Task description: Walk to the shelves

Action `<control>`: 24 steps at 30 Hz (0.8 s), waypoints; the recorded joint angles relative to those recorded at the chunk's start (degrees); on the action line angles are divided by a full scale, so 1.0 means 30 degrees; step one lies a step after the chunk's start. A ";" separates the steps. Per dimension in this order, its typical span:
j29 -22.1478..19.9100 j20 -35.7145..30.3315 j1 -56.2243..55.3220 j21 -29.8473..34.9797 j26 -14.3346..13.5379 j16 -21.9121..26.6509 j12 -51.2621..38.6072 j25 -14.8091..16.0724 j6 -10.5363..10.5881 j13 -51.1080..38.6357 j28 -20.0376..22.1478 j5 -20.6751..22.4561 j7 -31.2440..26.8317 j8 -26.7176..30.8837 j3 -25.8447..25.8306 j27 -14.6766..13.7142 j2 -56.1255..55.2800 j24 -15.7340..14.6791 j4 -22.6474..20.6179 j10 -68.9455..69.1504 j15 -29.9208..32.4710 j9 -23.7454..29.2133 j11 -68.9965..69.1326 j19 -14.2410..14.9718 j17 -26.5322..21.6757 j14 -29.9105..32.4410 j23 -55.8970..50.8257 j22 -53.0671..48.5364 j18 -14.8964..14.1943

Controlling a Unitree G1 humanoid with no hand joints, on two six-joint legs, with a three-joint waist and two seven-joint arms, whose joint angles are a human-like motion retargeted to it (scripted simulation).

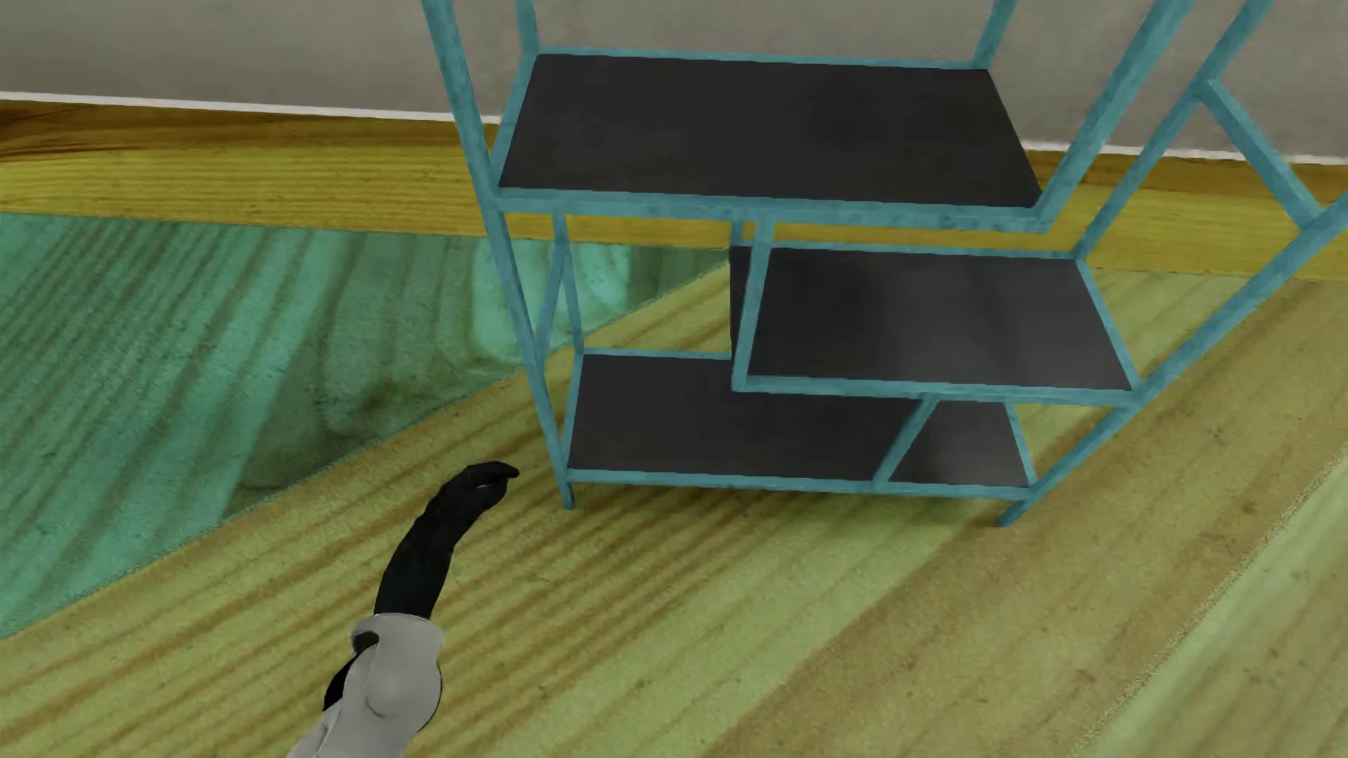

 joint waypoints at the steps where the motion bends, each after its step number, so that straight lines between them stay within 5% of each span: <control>1: 0.0000 0.0587 0.0081 -0.0200 0.0688 -0.0149 0.0414 0.0078 0.0063 -0.0454 -0.0120 0.0347 0.0206 0.0118 0.0023 0.0094 0.0277 0.0133 0.0252 -0.0008 0.0321 -0.0036 -0.0703 0.0182 0.0196 0.0012 0.0123 0.0540 -0.0105; 7: -0.0759 0.2634 0.0605 -0.0807 0.4220 -0.1266 0.3131 -0.1021 0.0504 -0.6074 -0.1429 0.1805 0.1529 0.1267 0.0152 -0.0333 -0.0082 0.1637 0.1690 -0.0011 0.0192 0.0033 -0.0465 -0.0380 0.0524 -0.0046 -0.1691 0.7261 -0.0831; 13: -0.0553 0.3200 0.0158 -0.0512 0.7109 -0.1252 0.5150 -0.2638 0.0859 -0.9625 -0.3656 0.2435 0.0899 0.0634 0.0591 -0.2002 -0.0006 0.3385 0.2585 0.0886 -0.0409 0.0257 -0.0088 -0.1092 0.0796 -0.0252 -0.5944 1.1687 -0.1478; 17: 0.0356 0.4061 -0.0819 -0.0141 0.6604 -0.1472 0.5497 -0.2390 0.1042 -0.9865 -0.4042 0.2509 -0.0797 -0.0891 0.0950 -0.1771 0.0306 0.3497 0.2953 0.2078 -0.1031 0.0403 0.0364 -0.1512 0.0519 -0.0439 -0.5834 1.0997 -0.1897; 24: 0.2212 0.3994 -0.1354 0.1353 0.5141 -0.1761 0.3653 -0.1097 0.1087 -0.8293 -0.2931 0.2346 -0.3678 -0.3896 0.0966 0.1418 0.1368 0.3578 0.2557 0.1511 -0.1675 0.0238 0.0113 -0.1972 0.0817 0.0326 0.1708 0.8502 -0.2569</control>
